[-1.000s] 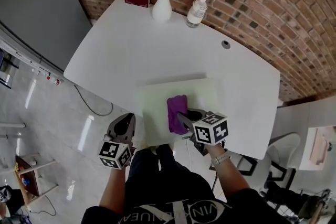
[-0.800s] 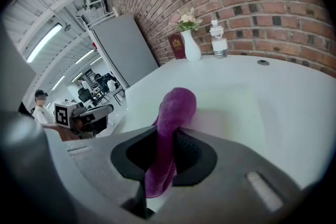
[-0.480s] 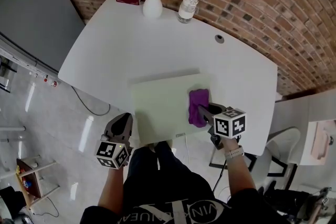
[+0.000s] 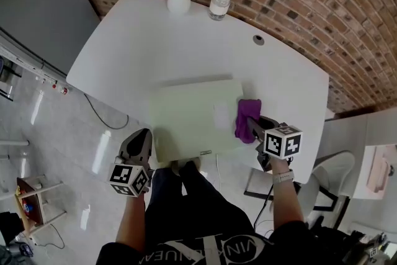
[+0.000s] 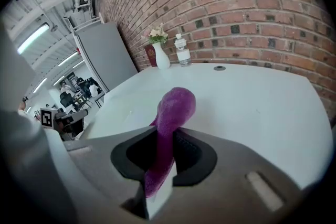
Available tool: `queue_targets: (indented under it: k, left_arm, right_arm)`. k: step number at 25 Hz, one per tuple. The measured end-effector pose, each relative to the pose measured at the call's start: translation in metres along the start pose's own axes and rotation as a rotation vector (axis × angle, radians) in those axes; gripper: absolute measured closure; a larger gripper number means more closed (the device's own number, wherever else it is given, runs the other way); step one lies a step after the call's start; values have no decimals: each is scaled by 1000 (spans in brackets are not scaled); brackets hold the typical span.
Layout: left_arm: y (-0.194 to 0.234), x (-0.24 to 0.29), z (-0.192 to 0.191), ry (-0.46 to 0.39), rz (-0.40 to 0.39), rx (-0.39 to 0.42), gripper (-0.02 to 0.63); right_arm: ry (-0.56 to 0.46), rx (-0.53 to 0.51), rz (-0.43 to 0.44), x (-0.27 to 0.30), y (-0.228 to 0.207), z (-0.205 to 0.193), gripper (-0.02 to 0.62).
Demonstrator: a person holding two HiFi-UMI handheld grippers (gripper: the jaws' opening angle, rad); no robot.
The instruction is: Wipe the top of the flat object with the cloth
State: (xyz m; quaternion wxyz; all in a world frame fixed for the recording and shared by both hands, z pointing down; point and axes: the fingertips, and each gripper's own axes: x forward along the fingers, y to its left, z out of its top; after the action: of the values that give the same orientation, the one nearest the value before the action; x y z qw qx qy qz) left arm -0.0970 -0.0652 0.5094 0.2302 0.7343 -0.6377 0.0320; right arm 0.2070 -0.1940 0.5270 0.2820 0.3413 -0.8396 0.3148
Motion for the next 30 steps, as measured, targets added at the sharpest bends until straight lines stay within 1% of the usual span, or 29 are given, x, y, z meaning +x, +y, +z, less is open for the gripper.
queue_targets:
  k: [2,6,7,9,11,13,15,17,19,23,26,28,30]
  left_arm:
    - [-5,-2,-6,-2,2,-6,586]
    - [-15,-8,-17,16,-10,8,586]
    - [-16,-10,-17,22,-15,18,586]
    - [-16,-13,-16,28,-22,31,584]
    - [-11,-17,-11,16,-18,25,585]
    - [-5,-20,-4,-3,-18,8,586]
    - [-3,-24,-2,-7,-30,0,585]
    - [-6,-30,-4,2,-48,9,584]
    - [-11,-38,-10,17,-64,24,586]
    - [-15,-55,-22,45,-87,54,584]
    - [-17,-64,-21,43,-104,67,586]
    - [-18,-69,-17,39,-114,78,586]
    - [-19,-74,-20,43,-120,78,584]
  right_arm:
    - [-15,-33,-33,-4,-7,0,534]
    - [-46,-177,-146,-19,-13,2,534]
    - [-68,-198,-162,-24,-10,5,534]
    - [-122,-201,-153,-32,3,14,534]
    - [-170,-171,-116,-36,21,21,534]
    - [-209,-121,-47,-35,46,28,534]
    - [-237,-57,63,-30,81,32,534]
    - [-248,-1,179,-22,119,32,534]
    - [-240,23,271,-12,157,28,534]
    - [-171,-4,382,11,223,6,534]
    - [-113,-24,450,23,263,-11,534]
    - [-84,-50,471,32,283,-20,534]
    - [-51,-74,474,40,298,-32,534]
